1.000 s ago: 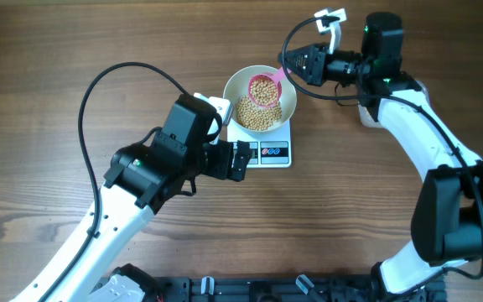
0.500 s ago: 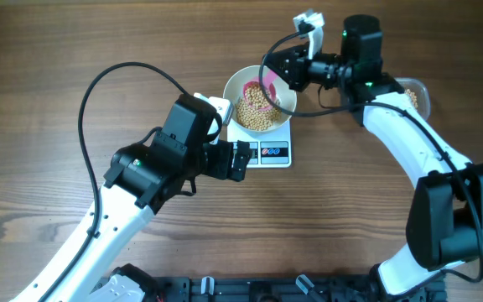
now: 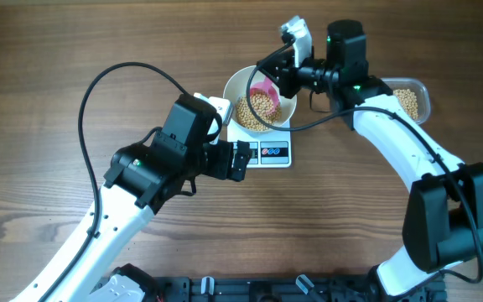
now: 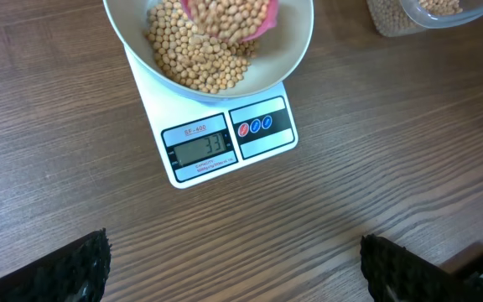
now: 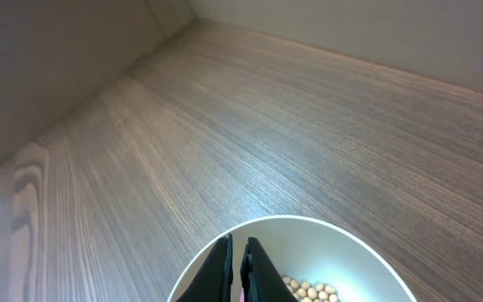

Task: Scoop item into bowl and weigh 150g on scale
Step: 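Tilt the scoop with the right gripper to pour soybeans into the bowl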

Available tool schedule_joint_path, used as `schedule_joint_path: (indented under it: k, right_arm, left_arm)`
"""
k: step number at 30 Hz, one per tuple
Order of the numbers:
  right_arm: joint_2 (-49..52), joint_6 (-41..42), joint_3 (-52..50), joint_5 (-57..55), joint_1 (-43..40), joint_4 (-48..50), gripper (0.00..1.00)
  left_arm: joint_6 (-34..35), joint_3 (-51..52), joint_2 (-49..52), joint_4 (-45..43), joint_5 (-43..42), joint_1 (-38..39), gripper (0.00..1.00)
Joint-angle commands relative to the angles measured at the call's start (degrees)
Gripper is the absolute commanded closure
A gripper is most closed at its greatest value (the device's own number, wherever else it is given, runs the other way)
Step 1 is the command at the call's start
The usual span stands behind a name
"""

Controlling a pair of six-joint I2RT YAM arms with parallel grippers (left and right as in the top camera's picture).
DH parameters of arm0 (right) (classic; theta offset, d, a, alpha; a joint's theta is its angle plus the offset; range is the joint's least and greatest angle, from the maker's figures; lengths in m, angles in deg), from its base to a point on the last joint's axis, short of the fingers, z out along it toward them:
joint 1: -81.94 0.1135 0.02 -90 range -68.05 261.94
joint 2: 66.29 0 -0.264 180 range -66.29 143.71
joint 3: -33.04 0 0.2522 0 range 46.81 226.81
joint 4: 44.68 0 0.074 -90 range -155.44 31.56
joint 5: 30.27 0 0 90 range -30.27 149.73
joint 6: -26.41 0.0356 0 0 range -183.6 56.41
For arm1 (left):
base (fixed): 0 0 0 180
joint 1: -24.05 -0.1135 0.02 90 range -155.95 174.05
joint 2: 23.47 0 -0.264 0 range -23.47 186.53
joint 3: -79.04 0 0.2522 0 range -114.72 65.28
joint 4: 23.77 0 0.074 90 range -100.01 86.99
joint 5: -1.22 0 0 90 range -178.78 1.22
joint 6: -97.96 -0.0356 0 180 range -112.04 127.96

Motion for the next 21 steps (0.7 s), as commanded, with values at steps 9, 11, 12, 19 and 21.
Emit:
schedule_joint_path:
  k: [9,11,12,19,21]
  right_arm:
    - [-1.5,-6.2,0.1,-10.8,1.9,-2.9,0.96]
    - [-1.5,-7.2,0.1,-11.3,1.9,-4.6,0.96]
    - [-1.5,-7.5,0.1,-11.3,1.9,-5.7,0.96]
    - [-1.5,-8.4,0.1,-11.3,1.9,-12.4,0.96]
    - [-1.5,-8.4,0.1,-11.9,1.9,-13.4,0.96]
  left_arm:
    - [-1.2,0.2,0.0,0.0,0.5,0.3,0.00]
    - [-1.2,0.2,0.0,0.0,0.5,0.3,0.00]
    - [-1.2,0.2,0.0,0.0,0.5,0.3,0.00]
    - [-1.2,0.2,0.0,0.0,0.5,0.3,0.00]
    - [-1.2,0.2,0.0,0.0,0.5,0.3,0.00]
